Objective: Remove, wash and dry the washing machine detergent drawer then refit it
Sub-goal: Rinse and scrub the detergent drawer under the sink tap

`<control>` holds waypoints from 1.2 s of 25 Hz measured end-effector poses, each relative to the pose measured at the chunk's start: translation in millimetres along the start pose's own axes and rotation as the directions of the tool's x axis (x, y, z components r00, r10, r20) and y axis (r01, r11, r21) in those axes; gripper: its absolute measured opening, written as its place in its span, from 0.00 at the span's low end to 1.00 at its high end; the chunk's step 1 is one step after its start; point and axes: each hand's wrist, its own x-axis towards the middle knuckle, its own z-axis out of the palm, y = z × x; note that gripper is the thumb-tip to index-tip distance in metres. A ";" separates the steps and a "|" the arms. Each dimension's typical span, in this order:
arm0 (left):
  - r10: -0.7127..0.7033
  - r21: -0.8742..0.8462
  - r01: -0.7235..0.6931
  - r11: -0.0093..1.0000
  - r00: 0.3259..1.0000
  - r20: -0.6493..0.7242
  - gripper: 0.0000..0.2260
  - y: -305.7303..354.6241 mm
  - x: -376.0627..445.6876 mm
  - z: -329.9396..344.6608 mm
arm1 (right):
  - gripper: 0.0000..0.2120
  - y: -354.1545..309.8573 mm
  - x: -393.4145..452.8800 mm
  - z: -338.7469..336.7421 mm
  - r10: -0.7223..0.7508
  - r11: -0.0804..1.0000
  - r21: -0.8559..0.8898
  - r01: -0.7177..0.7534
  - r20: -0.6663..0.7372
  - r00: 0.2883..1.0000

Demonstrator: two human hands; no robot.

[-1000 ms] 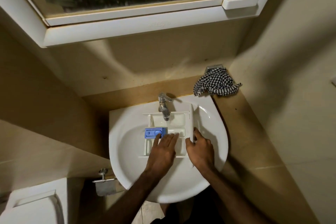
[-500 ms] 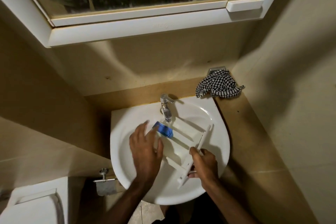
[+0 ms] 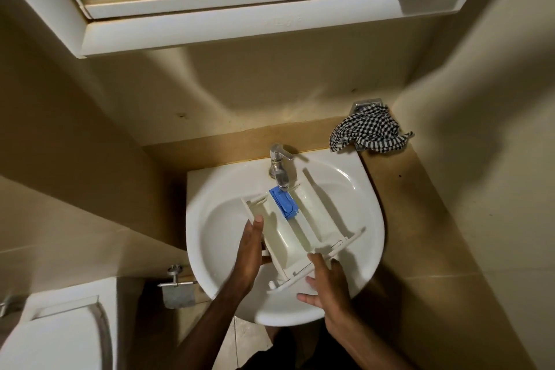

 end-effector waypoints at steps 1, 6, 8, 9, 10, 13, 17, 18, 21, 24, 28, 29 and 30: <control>0.017 0.025 -0.017 1.000 1.000 0.009 0.22 1.9 3.1 -5.8 | 0.33 1.7 -0.8 -2.4 -0.056 0.992 -0.113 0.049 -0.066 0.996; 0.070 0.093 -0.074 0.993 0.996 0.053 0.21 19.0 19.5 -29.2 | 0.23 -4.1 3.6 -23.9 -0.866 0.208 -0.725 0.657 0.175 0.468; 0.064 0.101 -0.070 0.992 0.996 0.065 0.22 20.8 23.2 -33.8 | 0.22 -16.0 18.2 -16.1 -0.837 0.024 -0.677 0.735 0.389 0.386; 0.057 0.100 -0.064 0.993 0.996 0.073 0.23 19.7 24.5 -35.0 | 0.23 -24.2 25.4 -7.4 -0.766 -0.010 -0.660 0.751 0.488 0.418; 0.051 0.095 -0.058 0.994 0.996 0.077 0.23 18.2 25.1 -35.4 | 0.24 -32.1 33.0 2.1 -0.678 -0.068 -0.656 0.752 0.583 0.448; 0.074 0.063 -0.079 0.995 0.994 0.074 0.24 14.5 25.9 -32.2 | 0.28 -46.7 57.8 23.5 -0.509 -0.212 -0.666 0.715 0.700 0.501; 0.076 0.055 -0.080 0.995 0.995 0.065 0.24 13.4 24.7 -29.5 | 0.28 -35.2 65.2 19.0 -0.514 -0.210 -0.684 0.699 0.685 0.516; 0.070 0.056 -0.073 0.996 0.996 0.061 0.23 12.8 24.9 -29.5 | 0.28 -30.4 63.7 15.2 -0.525 -0.227 -0.675 0.702 0.692 0.496; 0.057 0.045 -0.059 0.997 0.997 0.044 0.21 10.5 23.7 -27.4 | 0.27 -28.6 60.9 7.2 -0.549 -0.213 -0.663 0.718 0.689 0.473; 0.048 0.001 -0.048 0.999 0.999 0.012 0.15 6.5 20.2 -26.2 | 0.29 -31.5 52.1 7.8 -0.544 -0.200 -0.683 0.703 0.674 0.500; 0.027 -0.033 -0.026 0.999 0.999 0.024 0.18 5.5 24.7 -21.0 | 0.29 -28.4 48.1 12.5 -0.540 -0.240 -0.710 0.662 0.664 0.517; 0.023 -0.031 -0.023 0.999 0.999 0.028 0.19 5.4 27.0 -20.2 | 0.28 -28.1 49.5 13.5 -0.524 -0.241 -0.716 0.655 0.664 0.533; 0.016 -0.025 -0.015 1.000 0.999 0.030 0.20 5.5 28.6 -19.8 | 0.28 -28.0 50.9 14.3 -0.520 -0.251 -0.717 0.651 0.667 0.534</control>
